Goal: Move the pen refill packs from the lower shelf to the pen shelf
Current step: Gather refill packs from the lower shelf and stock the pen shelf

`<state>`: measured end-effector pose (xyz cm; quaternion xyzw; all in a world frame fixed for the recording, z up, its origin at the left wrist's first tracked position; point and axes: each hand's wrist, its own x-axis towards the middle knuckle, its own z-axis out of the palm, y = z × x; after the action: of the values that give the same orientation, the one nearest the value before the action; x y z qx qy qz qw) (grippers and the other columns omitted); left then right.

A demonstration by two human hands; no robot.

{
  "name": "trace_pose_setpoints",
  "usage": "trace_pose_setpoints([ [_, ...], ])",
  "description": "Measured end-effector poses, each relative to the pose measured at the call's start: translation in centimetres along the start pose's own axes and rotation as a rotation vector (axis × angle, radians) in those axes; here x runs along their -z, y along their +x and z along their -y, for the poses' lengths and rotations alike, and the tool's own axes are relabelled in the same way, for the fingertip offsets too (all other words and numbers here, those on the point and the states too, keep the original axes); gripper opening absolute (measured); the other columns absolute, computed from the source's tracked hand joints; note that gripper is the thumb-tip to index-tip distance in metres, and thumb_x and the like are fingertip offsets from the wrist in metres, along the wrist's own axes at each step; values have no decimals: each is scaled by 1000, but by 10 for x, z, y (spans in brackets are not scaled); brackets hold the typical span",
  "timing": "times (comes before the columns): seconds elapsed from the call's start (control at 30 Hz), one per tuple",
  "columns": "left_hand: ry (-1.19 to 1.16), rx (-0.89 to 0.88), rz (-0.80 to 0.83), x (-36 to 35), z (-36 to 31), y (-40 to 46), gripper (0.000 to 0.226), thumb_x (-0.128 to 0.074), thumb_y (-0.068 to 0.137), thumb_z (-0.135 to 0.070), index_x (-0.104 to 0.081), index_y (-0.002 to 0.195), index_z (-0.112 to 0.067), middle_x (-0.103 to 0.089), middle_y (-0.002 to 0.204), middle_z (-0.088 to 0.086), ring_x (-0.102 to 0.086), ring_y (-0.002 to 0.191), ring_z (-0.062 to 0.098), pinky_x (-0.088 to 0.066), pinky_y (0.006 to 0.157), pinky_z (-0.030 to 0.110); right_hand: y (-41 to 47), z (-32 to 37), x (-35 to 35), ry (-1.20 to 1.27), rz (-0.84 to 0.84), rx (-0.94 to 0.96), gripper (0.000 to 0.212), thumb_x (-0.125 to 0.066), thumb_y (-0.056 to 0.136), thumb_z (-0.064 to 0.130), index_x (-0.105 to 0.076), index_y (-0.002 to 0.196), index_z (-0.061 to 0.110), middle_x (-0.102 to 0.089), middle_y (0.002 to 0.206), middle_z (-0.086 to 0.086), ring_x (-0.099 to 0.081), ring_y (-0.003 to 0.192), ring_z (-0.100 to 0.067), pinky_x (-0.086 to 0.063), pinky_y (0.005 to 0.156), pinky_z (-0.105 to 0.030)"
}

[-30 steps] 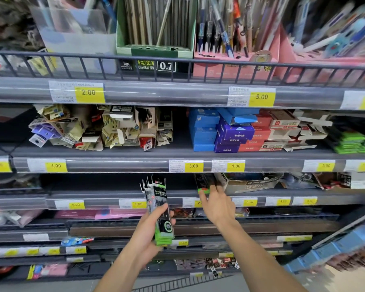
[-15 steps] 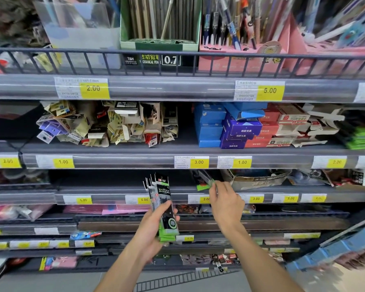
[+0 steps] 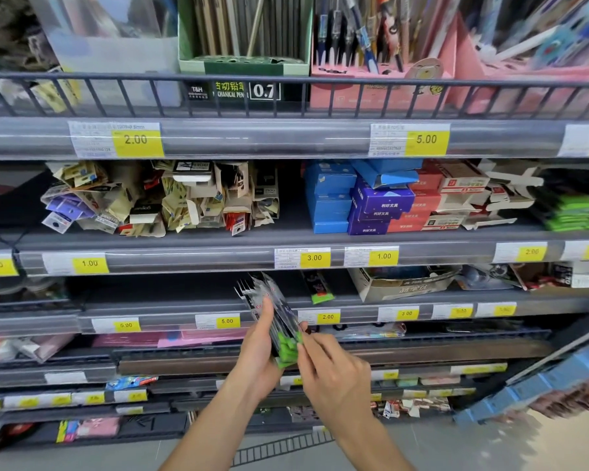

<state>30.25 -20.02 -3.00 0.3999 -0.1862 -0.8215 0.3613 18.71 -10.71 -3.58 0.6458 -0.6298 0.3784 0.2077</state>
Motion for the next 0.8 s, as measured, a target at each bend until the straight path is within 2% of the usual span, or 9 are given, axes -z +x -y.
trace_pose_setpoints([
  [0.07, -1, 1, 33, 3, 1, -1, 79, -74, 85, -61, -65, 134, 0, -74, 108, 20, -74, 96, 31, -64, 86, 45, 1, -1, 1, 6, 19, 16, 16, -69, 96, 24, -79, 102, 12, -72, 91, 3, -61, 53, -8, -48, 39, -25],
  [0.17, -14, -1, 48, 7, -1, -6, 81, -87, 82, -38, -56, 142, 5, -71, 115, 22, -72, 99, 33, -63, 88, 44, 3, -1, 0, 33, 68, 38, 18, -68, 97, 26, -78, 106, 14, -70, 93, 3, -61, 54, -8, -49, 40, -25],
  [0.23, 4, -11, 45, 8, -3, -11, 78, -85, 82, -27, -52, 145, 6, -71, 116, 24, -73, 97, 34, -63, 84, 44, 3, -1, -2, 63, 112, 52, 19, -67, 98, 28, -77, 108, 15, -70, 96, 2, -63, 59, -8, -53, 44, -25],
  [0.37, 35, -32, -28, 15, -10, -17, 66, -79, 84, -19, -57, 140, 6, -72, 118, 33, -75, 89, 37, -63, 68, 41, 9, -1, -14, 202, 106, 33, 23, -61, 102, 31, -78, 102, 16, -68, 101, 2, -64, 81, -10, -55, 65, -20],
  [0.47, 29, -53, -69, 23, -14, -21, 51, -71, 94, -15, -58, 139, 4, -74, 113, 31, -74, 85, 34, -62, 67, 39, 25, -15, -28, 173, 104, -174, 25, -59, 101, 25, -79, 97, 11, -67, 102, -1, -61, 91, -14, -55, 70, -27],
  [0.53, 29, -58, -75, 29, -16, -25, 45, -68, 96, -15, -61, 136, 4, -76, 103, 24, -74, 79, 29, -62, 63, 34, 38, -29, -38, 45, 236, -345, 26, -61, 99, 27, -78, 108, 10, -67, 112, -5, -59, 104, -21, -57, 78, -38],
  [0.63, 39, -46, -75, 41, -17, -30, 42, -65, 97, -16, -64, 133, 6, -75, 104, 23, -74, 77, 26, -60, 59, 31, 57, -49, -54, -137, 431, -454, 39, -56, 101, 37, -72, 122, 9, -66, 119, -12, -56, 113, -30, -52, 92, -43],
  [0.7, 44, -40, -89, 47, -17, -32, 40, -64, 97, -15, -65, 132, 5, -75, 106, 25, -74, 76, 26, -60, 59, 31, 64, -55, -66, -250, 528, -543, 48, -49, 101, 49, -71, 123, 12, -67, 120, -14, -54, 116, -33, -48, 94, -44],
  [0.8, 40, -42, -113, 54, -17, -35, 38, -65, 98, -15, -65, 132, 1, -76, 105, 25, -75, 79, 28, -62, 61, 33, 69, -51, -83, -294, 586, -736, 57, -48, 96, 60, -72, 118, 14, -65, 126, -14, -50, 122, -34, -43, 96, -45],
])
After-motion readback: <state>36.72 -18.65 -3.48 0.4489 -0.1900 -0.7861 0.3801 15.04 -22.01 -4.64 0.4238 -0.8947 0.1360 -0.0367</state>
